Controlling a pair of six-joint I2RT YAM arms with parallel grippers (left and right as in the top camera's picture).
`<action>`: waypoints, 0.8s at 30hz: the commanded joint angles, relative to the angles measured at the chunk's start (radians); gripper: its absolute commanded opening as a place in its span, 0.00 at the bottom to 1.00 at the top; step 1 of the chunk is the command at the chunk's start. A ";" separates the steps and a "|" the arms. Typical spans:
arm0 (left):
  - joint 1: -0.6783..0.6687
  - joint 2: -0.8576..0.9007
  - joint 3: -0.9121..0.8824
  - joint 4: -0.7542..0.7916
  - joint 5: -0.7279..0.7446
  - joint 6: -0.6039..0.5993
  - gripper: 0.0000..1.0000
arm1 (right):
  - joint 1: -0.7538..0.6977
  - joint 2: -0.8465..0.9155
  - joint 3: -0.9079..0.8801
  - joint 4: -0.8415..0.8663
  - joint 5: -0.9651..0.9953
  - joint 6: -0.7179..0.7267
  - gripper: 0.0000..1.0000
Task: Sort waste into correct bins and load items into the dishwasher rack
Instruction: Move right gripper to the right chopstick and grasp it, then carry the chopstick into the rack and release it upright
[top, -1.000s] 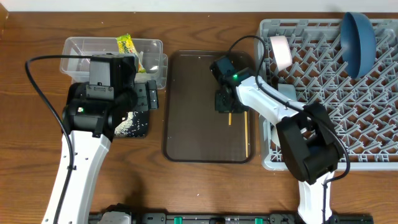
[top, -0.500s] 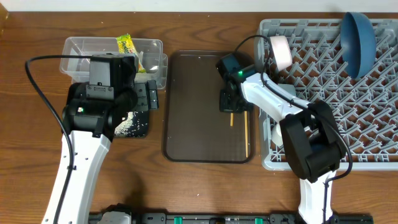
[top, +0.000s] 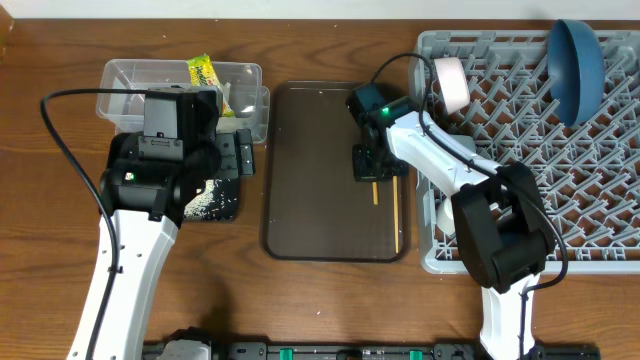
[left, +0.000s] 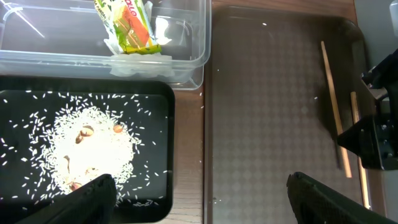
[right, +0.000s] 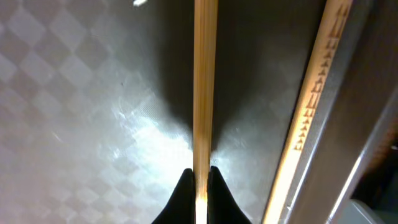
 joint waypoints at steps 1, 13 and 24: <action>-0.001 0.001 0.018 -0.002 -0.012 0.007 0.90 | 0.006 0.007 0.056 -0.017 -0.002 -0.050 0.01; -0.001 0.002 0.018 -0.002 -0.012 0.007 0.90 | 0.007 -0.067 0.245 -0.150 -0.005 -0.141 0.01; -0.001 0.001 0.018 -0.002 -0.012 0.007 0.90 | -0.115 -0.243 0.344 -0.297 0.110 -0.222 0.01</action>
